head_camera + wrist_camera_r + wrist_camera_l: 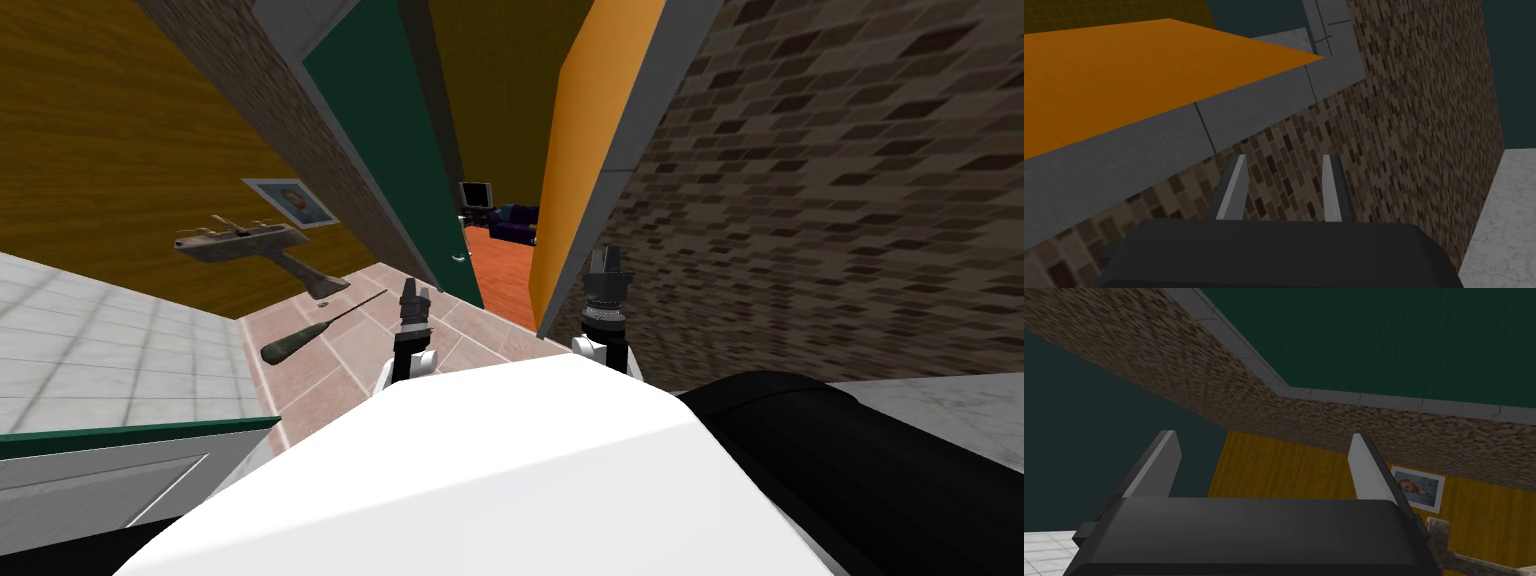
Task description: Push the door open
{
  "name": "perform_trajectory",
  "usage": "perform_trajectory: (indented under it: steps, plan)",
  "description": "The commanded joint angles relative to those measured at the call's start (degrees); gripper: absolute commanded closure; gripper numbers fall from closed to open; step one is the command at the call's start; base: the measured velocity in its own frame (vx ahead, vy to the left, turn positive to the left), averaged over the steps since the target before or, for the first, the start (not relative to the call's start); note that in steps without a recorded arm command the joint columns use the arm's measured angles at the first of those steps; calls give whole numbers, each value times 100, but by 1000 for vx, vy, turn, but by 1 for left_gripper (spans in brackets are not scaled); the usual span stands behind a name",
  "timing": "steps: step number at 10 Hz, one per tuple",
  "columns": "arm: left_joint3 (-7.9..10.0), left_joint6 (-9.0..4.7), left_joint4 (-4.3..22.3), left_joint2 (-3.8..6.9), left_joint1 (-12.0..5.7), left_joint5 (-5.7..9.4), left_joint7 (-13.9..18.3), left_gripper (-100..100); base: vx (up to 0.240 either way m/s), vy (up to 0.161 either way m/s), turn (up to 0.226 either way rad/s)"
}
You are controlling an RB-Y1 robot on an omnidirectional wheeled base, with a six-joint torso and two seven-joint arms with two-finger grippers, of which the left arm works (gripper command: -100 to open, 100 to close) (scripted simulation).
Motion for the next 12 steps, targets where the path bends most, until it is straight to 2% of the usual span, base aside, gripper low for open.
perform_trajectory:
  steps: [1,12]
  plan:
    - [-3,-46,177,24,-68,-42,66,-100,82,98,-57]
    - [-5,-517,1691,158,-604,-332,480,-100,87,81,-66]
